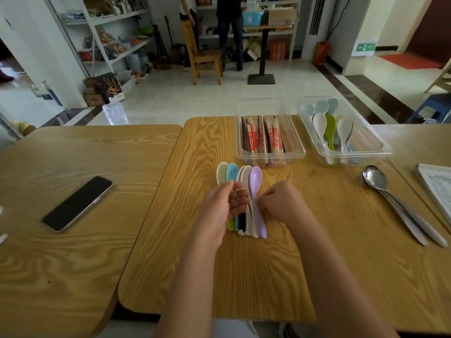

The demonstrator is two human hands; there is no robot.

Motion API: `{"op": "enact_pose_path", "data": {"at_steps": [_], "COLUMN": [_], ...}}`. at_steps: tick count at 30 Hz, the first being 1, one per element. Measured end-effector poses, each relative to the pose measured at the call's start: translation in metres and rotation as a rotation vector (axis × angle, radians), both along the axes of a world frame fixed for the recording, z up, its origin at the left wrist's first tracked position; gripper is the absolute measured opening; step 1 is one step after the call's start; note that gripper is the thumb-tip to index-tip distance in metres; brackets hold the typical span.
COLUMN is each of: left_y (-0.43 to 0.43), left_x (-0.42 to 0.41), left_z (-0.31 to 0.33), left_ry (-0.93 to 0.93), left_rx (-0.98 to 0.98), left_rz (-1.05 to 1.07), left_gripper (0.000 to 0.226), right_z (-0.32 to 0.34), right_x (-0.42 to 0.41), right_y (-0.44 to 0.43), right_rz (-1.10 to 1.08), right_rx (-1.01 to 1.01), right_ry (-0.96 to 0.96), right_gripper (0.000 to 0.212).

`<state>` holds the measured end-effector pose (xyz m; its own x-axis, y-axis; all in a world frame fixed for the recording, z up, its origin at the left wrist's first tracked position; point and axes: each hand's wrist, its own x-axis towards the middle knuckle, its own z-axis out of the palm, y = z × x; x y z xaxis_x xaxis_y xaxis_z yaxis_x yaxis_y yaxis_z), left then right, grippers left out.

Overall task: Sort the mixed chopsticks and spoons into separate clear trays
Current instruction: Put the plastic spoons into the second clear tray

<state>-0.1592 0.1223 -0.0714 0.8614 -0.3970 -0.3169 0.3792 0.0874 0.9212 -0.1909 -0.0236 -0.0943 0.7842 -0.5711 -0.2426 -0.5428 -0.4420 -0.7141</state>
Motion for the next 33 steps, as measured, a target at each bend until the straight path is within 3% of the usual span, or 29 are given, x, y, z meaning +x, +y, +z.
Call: {"op": "enact_pose_path", "data": {"at_steps": [4, 14, 24, 29, 33], "left_y": [0.000, -0.005, -0.070, -0.141, -0.194], "left_x": [-0.001, -0.004, 0.007, 0.029, 0.050], "left_z": [0.004, 0.005, 0.028, 0.060, 0.080], "left_ry": [0.011, 0.021, 0.048, -0.032, -0.065], "left_rx": [-0.017, -0.083, -0.181, -0.154, -0.119], "left_rz": [-0.007, -0.036, -0.140, -0.298, -0.361], "left_gripper": [0.031, 0.031, 0.030, 0.029, 0.029], "right_z": [-0.003, 0.010, 0.047, 0.079, 0.092], "right_x": [0.002, -0.007, -0.041, -0.014, 0.021], "right_y": [0.003, -0.004, -0.082, -0.171, -0.238], "right_rz": [0.003, -0.003, -0.106, -0.281, -0.380], "right_rx": [-0.019, 0.158, 0.215, 0.023, -0.166], "right_ry": [0.097, 0.082, -0.234, -0.334, -0.154], "right_gripper": [0.019, 0.020, 0.024, 0.023, 0.017]}}
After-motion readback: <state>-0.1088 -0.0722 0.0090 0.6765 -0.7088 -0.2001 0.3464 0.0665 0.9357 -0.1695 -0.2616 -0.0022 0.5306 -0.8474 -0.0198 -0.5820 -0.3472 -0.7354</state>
